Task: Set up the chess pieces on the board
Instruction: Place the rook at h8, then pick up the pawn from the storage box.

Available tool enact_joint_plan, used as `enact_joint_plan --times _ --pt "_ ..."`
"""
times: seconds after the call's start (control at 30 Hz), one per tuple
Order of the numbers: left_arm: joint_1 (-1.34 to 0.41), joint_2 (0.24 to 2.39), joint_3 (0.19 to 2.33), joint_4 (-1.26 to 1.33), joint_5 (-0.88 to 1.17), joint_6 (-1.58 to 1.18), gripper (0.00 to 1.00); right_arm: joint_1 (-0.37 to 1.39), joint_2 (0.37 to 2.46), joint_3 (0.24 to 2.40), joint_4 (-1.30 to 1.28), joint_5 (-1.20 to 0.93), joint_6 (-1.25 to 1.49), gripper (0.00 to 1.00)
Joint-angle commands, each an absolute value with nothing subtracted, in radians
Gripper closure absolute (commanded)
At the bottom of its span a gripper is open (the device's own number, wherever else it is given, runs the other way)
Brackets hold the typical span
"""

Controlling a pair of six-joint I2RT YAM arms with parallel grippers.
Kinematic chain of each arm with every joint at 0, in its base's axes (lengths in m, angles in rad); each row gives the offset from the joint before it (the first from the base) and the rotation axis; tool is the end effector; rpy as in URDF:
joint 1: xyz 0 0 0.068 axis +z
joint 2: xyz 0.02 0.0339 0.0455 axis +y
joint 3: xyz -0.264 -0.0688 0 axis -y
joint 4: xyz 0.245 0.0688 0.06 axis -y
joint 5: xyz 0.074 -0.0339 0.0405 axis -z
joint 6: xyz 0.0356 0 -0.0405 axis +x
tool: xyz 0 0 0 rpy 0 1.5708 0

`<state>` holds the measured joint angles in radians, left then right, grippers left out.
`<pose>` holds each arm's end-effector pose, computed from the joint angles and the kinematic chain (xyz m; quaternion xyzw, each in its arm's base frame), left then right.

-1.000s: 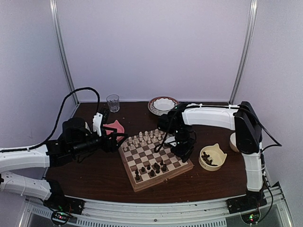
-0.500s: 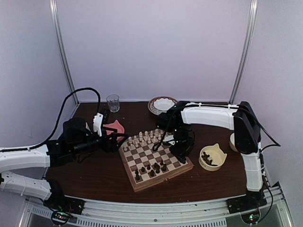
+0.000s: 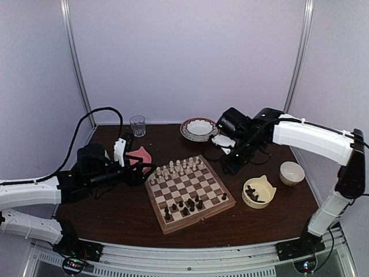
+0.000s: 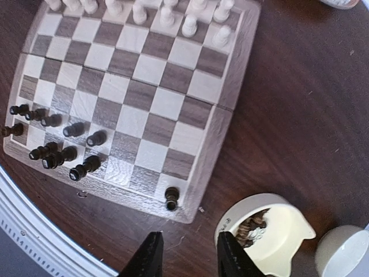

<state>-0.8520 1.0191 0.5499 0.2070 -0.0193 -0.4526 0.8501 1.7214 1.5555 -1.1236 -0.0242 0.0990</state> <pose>0.1540 -0.1750 0.2527 0.1516 0.7788 -0.3633 0.4883 0.2248 0.2572 0.2879 -0.3647 0.9204 0.0747 0.1192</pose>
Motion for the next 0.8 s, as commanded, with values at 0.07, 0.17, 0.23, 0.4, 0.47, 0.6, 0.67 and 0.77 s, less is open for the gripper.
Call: enact_joint_plan --times 0.07,0.17,0.23,0.4,0.47,0.6,0.67,0.77 --pt "-0.853 1.014 0.567 0.204 -0.017 -0.422 0.22 0.771 1.419 1.155 -0.744 0.103 0.211 0.7" --pt "-0.853 1.002 0.565 0.198 -0.034 -0.41 0.15 0.715 1.332 0.985 -0.637 0.115 0.235 0.73" --pt "-0.853 0.991 0.556 0.196 -0.062 -0.411 0.07 0.681 1.305 0.895 -0.578 0.108 0.248 0.74" --pt "-0.853 0.982 0.546 0.204 -0.091 -0.405 0.02 0.635 1.326 0.8 -0.497 0.047 0.299 0.74" --pt "-0.853 0.989 0.549 0.2 -0.102 -0.406 0.02 0.624 1.358 0.793 -0.496 0.065 0.303 0.75" --pt "-0.853 1.002 0.551 0.202 -0.097 -0.408 0.02 0.596 1.414 0.784 -0.47 0.006 0.308 0.77" --pt "-0.853 1.004 0.553 0.204 -0.088 -0.408 0.03 0.593 1.433 0.787 -0.469 -0.019 0.307 0.77" --pt "-0.853 1.002 0.551 0.209 -0.072 -0.406 0.02 0.587 1.449 0.786 -0.477 -0.005 0.312 0.77"
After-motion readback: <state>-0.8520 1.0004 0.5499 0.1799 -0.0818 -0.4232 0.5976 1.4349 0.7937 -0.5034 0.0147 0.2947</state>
